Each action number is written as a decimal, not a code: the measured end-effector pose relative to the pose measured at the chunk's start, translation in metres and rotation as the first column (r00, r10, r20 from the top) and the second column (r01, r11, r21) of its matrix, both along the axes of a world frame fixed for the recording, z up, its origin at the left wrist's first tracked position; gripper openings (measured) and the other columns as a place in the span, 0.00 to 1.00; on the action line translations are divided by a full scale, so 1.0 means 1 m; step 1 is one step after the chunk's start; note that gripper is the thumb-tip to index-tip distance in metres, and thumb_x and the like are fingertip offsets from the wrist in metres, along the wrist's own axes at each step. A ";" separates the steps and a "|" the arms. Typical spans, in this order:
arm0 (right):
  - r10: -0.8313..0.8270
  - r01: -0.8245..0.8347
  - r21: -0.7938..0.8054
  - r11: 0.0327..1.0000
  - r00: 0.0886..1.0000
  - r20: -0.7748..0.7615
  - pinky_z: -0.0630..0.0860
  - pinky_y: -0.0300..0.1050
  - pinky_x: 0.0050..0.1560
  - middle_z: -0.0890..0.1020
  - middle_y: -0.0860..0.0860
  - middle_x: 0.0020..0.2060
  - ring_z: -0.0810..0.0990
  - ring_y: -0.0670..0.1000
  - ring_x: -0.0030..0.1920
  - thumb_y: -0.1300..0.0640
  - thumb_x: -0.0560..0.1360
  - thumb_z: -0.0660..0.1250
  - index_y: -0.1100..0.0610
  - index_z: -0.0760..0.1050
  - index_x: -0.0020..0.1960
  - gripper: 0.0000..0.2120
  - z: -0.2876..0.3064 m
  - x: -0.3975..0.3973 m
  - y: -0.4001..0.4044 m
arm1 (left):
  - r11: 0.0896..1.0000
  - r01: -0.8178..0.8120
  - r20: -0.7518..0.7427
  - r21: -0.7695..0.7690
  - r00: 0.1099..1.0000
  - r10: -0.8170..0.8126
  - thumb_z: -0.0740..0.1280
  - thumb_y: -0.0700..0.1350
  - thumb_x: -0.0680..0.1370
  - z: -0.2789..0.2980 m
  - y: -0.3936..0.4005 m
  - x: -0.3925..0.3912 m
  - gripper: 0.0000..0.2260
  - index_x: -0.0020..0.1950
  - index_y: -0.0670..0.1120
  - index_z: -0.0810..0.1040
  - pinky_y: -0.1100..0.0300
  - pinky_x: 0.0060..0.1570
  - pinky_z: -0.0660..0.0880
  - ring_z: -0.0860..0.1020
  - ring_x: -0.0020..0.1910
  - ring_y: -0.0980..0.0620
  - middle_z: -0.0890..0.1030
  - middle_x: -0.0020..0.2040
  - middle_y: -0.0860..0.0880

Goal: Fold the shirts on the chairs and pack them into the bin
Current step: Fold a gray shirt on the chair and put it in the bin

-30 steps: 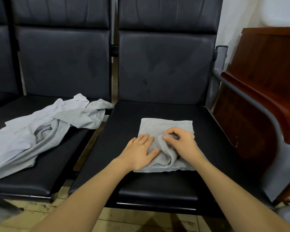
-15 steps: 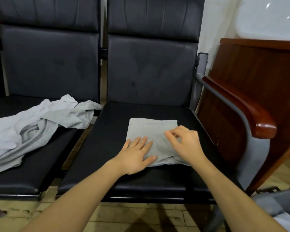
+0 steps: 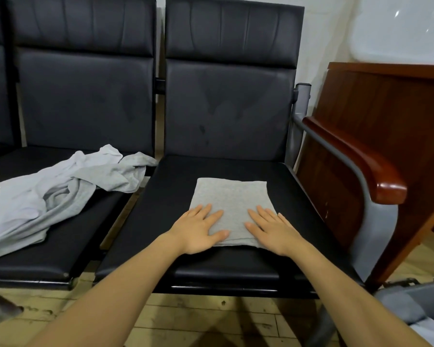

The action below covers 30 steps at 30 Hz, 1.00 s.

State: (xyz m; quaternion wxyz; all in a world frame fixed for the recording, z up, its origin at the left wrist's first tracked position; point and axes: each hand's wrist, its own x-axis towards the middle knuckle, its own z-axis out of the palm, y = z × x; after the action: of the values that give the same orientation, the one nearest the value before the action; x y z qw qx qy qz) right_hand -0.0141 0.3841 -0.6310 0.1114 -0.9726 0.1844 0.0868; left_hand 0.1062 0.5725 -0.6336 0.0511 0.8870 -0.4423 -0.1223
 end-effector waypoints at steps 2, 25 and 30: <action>0.018 -0.018 -0.022 1.000 0.999 0.032 0.42 0.49 0.74 0.51 0.47 0.78 0.49 0.48 0.77 0.37 0.81 0.43 0.45 0.49 0.78 0.28 0.005 -0.008 0.003 | 1.000 0.003 0.011 -0.030 1.000 -0.002 0.50 0.68 0.77 0.004 0.003 -0.001 0.31 0.77 0.58 0.50 0.53 0.74 0.48 0.49 0.77 0.50 0.50 0.78 0.51; -0.367 0.289 0.280 0.915 0.887 0.282 0.60 0.49 0.61 0.73 0.51 0.61 0.70 0.54 0.63 0.57 0.79 0.60 0.43 0.63 0.71 0.22 0.003 0.029 -0.014 | 0.865 -0.376 -0.056 -0.331 0.923 0.380 0.55 0.46 0.82 -0.001 -0.029 0.016 0.18 0.72 0.54 0.62 0.55 0.49 0.69 0.71 0.43 0.46 0.69 0.53 0.44; -0.307 0.213 0.261 0.942 0.861 0.406 0.59 0.43 0.60 0.73 0.48 0.52 0.73 0.50 0.56 0.61 0.78 0.59 0.44 0.70 0.66 0.20 0.006 0.027 -0.006 | 0.804 -0.354 -0.198 -0.478 0.935 0.294 0.56 0.43 0.82 0.008 -0.026 0.016 0.17 0.71 0.53 0.66 0.54 0.44 0.76 0.75 0.44 0.45 0.66 0.53 0.47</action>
State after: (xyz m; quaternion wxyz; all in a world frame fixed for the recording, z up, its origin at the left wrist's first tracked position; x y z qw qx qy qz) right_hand 0.0124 0.3780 -0.6253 0.2614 -0.9158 0.2746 -0.1327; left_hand 0.1219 0.5467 -0.6258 0.3274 0.8961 -0.2969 -0.0416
